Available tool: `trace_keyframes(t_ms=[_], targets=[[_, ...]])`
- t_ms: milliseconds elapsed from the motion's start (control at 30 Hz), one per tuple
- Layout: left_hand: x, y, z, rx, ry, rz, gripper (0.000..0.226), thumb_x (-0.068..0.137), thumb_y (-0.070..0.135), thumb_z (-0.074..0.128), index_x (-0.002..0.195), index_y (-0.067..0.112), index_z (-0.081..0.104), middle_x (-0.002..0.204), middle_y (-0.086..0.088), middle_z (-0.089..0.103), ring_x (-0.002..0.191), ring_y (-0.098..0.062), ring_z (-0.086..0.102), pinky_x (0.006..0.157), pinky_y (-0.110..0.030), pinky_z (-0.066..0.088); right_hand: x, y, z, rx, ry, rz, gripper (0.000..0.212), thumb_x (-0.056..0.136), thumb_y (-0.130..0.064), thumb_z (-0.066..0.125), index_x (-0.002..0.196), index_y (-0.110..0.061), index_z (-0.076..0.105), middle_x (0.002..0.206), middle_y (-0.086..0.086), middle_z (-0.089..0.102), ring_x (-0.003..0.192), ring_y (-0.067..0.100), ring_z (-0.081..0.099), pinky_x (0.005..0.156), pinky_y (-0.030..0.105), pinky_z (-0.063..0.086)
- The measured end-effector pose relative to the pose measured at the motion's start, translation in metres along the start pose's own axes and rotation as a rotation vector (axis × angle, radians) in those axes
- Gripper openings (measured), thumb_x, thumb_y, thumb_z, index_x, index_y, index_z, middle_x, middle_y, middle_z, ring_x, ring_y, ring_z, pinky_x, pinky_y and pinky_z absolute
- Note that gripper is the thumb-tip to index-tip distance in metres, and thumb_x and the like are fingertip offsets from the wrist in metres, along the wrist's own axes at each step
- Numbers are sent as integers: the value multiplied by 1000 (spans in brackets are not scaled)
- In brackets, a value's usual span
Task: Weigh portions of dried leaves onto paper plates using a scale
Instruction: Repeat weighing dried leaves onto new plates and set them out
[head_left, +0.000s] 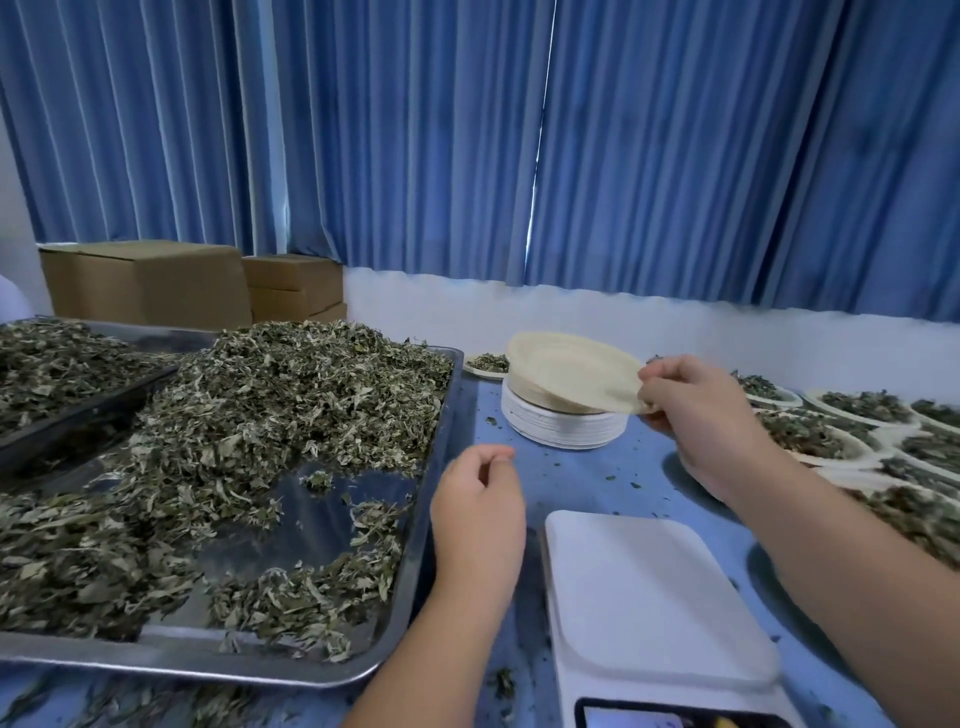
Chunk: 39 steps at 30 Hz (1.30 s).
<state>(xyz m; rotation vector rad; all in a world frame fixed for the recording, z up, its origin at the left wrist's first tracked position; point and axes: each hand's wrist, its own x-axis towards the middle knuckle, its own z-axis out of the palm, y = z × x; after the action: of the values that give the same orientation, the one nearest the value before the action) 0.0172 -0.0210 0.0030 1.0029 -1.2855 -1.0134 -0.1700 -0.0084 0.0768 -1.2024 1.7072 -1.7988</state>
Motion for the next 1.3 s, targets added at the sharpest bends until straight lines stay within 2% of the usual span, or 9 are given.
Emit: trace_keyframes(t_ms=[200,333,500,667,800,967,1033,1167,1300], targets=[[-7,20,-4,-296,-39,-292,27,99,22,48,82,14,67,66,-1,62,55,-16,52,59,-32,41,-60,3,-48,19,-313,95,22,84,12,54,80,-9,60,73,10,52,66,21,47,60,30,39],[-15,29,-11,-403,-175,-385,39,103,35,42,98,6,67,76,-9,65,70,-23,55,60,-32,44,-90,6,-75,-44,-405,94,25,84,12,54,80,-11,64,75,5,55,66,18,47,58,26,38],[-27,32,-16,-221,-288,-318,41,92,7,55,53,18,50,53,-3,38,46,-17,34,45,-19,32,-109,13,-85,-83,-390,89,29,80,15,52,84,-9,66,81,1,62,70,18,46,56,23,39],[-29,26,-14,-2,-260,-239,15,91,11,58,94,25,63,55,1,55,47,-16,45,54,-30,40,-113,14,-89,-228,-357,85,44,82,12,52,103,-24,66,106,-1,61,66,10,52,55,16,42],[-26,15,-12,196,-249,-144,17,89,23,61,101,34,58,53,5,55,45,-13,47,53,-26,38,-115,14,-91,-306,-403,65,51,86,5,55,118,-34,57,116,-5,54,57,9,49,56,17,41],[-27,9,-13,339,-240,-85,18,96,40,48,110,33,54,77,1,64,53,-12,51,54,-26,39,-112,18,-96,-403,-354,18,49,91,-27,63,135,-40,44,130,-13,47,79,1,57,64,17,45],[-26,8,-13,351,-242,-94,26,97,46,40,112,29,53,95,-3,66,68,-20,57,62,-29,41,-111,20,-97,-421,-309,12,42,91,-38,60,131,-39,47,125,-15,49,64,-10,55,54,13,45],[-27,3,-13,379,-216,-118,32,98,49,36,108,24,54,114,-11,64,106,-37,60,74,-35,40,-108,27,-93,-438,-193,13,29,95,-40,54,121,-28,54,107,-11,56,37,-1,50,40,11,39],[-27,2,-14,358,-206,-138,30,98,50,37,105,26,54,115,-10,64,88,-29,58,73,-38,44,-105,28,-91,-392,-80,30,19,96,-37,54,105,-21,61,79,-2,58,34,4,49,35,14,37]])
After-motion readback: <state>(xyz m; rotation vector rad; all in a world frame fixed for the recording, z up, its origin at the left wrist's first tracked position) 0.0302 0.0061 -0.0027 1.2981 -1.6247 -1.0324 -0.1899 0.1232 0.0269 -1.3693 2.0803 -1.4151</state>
